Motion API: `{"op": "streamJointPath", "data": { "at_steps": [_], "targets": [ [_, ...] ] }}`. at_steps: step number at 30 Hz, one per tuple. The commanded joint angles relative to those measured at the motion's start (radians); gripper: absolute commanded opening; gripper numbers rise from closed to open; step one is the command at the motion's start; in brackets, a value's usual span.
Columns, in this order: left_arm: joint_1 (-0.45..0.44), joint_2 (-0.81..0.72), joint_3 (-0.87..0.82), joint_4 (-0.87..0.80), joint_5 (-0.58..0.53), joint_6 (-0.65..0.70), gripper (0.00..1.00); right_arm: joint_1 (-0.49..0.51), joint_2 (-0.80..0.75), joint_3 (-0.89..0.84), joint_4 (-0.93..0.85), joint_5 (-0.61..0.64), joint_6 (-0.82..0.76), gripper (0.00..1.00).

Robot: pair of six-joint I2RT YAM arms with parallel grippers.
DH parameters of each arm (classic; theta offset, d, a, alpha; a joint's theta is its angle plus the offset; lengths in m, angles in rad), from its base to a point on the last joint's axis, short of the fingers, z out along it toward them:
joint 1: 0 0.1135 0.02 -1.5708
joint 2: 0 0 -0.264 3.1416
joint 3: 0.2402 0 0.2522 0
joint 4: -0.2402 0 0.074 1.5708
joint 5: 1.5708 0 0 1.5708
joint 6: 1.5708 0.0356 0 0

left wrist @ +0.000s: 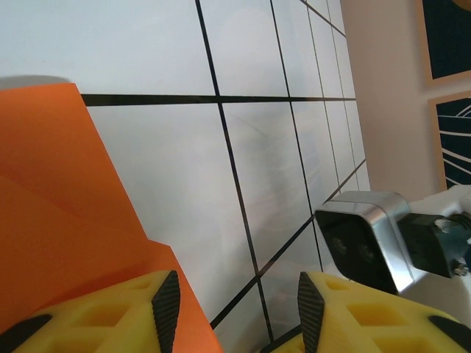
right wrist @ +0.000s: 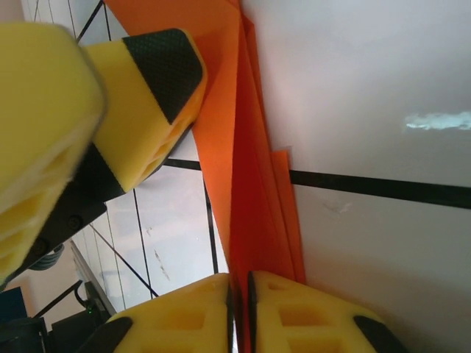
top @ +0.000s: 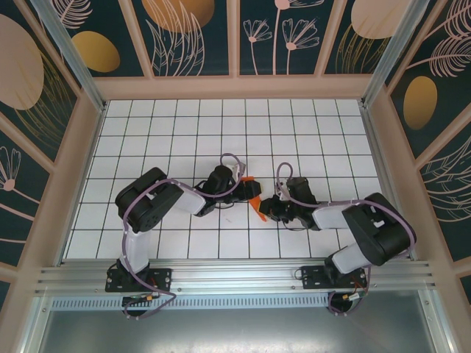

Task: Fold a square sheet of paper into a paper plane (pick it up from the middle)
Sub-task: Fold the wing for the fifth time at the center of the table.

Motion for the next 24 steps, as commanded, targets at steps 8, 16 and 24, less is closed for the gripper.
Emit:
{"op": "streamJointPath", "data": {
  "at_steps": [8,16,24],
  "targets": [
    [0.001,0.075,0.005,-0.087,-0.021,0.040,0.49,-0.007,-0.143,0.071,-0.286,0.108,-0.095,0.24],
    [0.001,0.073,0.019,-0.126,-0.020,0.059,0.48,-0.007,-0.084,0.090,-0.282,0.087,-0.106,0.20],
    [0.002,0.072,0.022,-0.157,-0.017,0.078,0.48,-0.011,-0.022,0.055,-0.240,0.076,-0.083,0.07]
  ]
}}
